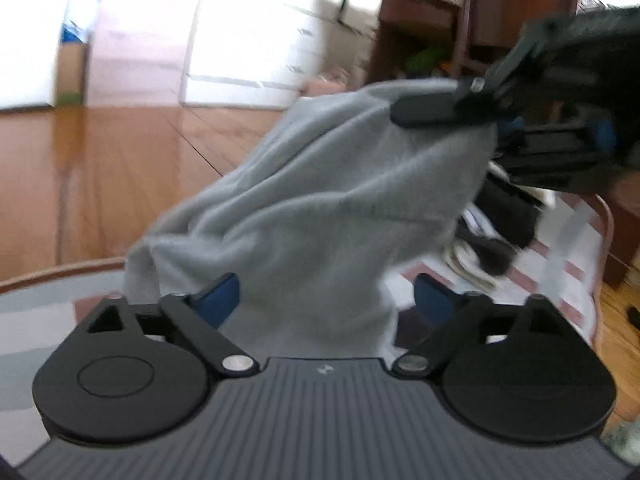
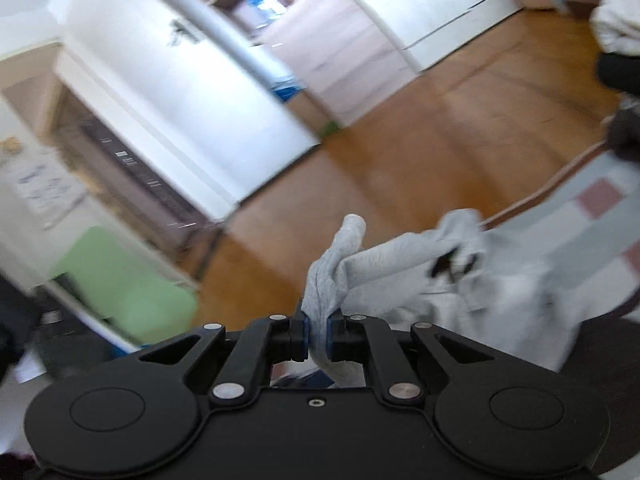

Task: Fold clothes
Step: 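Grasp a shirt edge with the left gripper while the right gripper holds another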

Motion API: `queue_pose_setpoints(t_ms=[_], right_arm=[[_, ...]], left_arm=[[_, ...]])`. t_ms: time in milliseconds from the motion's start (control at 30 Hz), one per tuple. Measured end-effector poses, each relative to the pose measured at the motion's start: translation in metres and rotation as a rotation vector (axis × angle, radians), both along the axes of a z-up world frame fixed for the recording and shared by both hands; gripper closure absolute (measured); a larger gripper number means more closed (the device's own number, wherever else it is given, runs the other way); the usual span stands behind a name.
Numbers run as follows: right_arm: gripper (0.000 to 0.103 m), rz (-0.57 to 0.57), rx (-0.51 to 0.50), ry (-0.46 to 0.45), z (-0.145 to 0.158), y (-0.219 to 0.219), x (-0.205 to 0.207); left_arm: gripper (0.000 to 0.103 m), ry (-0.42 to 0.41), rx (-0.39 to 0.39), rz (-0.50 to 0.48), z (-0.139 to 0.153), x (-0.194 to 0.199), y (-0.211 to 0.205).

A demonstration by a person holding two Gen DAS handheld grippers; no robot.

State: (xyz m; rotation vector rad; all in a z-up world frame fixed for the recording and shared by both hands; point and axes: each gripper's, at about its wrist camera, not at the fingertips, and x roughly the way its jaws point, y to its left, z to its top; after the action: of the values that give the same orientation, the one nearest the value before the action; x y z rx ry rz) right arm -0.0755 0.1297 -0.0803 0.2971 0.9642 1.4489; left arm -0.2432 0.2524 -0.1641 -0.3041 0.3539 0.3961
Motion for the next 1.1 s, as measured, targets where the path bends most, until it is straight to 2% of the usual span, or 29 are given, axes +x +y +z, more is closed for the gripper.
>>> queue_pose_setpoints(t_ms=[67,100,133,167,200,333,400,433,533,567,667,767,933,1000,1100], right_arm=[[0.093,0.051,0.017,-0.014,0.001,0.007,-0.014],[0.093,0.071,0.023,-0.029,0.002,0.011,-0.02],[0.093,0.085,0.028,-0.048,0.004,0.015,-0.025],[0.092,0.101,0.03,-0.074,0.007,0.02,-0.03],[0.091,0.124,0.01,-0.112,0.012,0.028,-0.033],[0.086,0.268,-0.177,-0.232,0.034,0.067,-0.032],[0.084,0.32,-0.309,-0.322,0.047,0.086,-0.027],[0.084,0.344,-0.39,-0.381,0.053,0.098,-0.024],[0.073,0.387,-0.6,-0.512,0.06,0.13,-0.013],[0.068,0.387,-0.668,-0.538,0.061,0.141,-0.009],[0.067,0.357,-0.825,-0.48,0.047,0.175,0.015],[0.064,0.352,-0.882,-0.423,0.021,0.215,0.031],[0.064,0.358,-0.818,-0.427,-0.028,0.271,0.054],[0.063,0.351,-0.823,-0.422,-0.042,0.288,0.064],[0.056,0.347,-0.831,-0.395,-0.056,0.306,0.075]], left_arm=[[0.007,-0.023,-0.021,-0.02,0.004,-0.007,0.006],[0.015,-0.034,-0.033,-0.031,0.005,-0.01,0.009],[0.029,-0.064,-0.075,-0.015,0.006,-0.019,0.017],[0.069,-0.054,-0.121,0.026,0.006,-0.027,0.028],[0.096,-0.039,-0.167,0.069,0.006,-0.035,0.039],[0.099,-0.01,-0.195,0.293,0.003,-0.081,0.078],[0.099,0.034,-0.134,0.395,0.003,-0.097,0.092],[0.099,0.023,-0.147,0.429,0.003,-0.106,0.102],[0.1,-0.006,-0.177,0.53,0.003,-0.125,0.129],[0.1,-0.004,-0.159,0.563,0.003,-0.127,0.136],[0.1,0.024,-0.07,0.657,0.006,-0.129,0.144],[0.1,0.022,-0.105,0.716,0.0,-0.139,0.164],[0.1,0.016,-0.247,0.751,-0.02,-0.16,0.179],[0.1,0.005,-0.277,0.754,-0.024,-0.164,0.186],[0.1,-0.026,-0.321,0.749,-0.027,-0.167,0.207]])
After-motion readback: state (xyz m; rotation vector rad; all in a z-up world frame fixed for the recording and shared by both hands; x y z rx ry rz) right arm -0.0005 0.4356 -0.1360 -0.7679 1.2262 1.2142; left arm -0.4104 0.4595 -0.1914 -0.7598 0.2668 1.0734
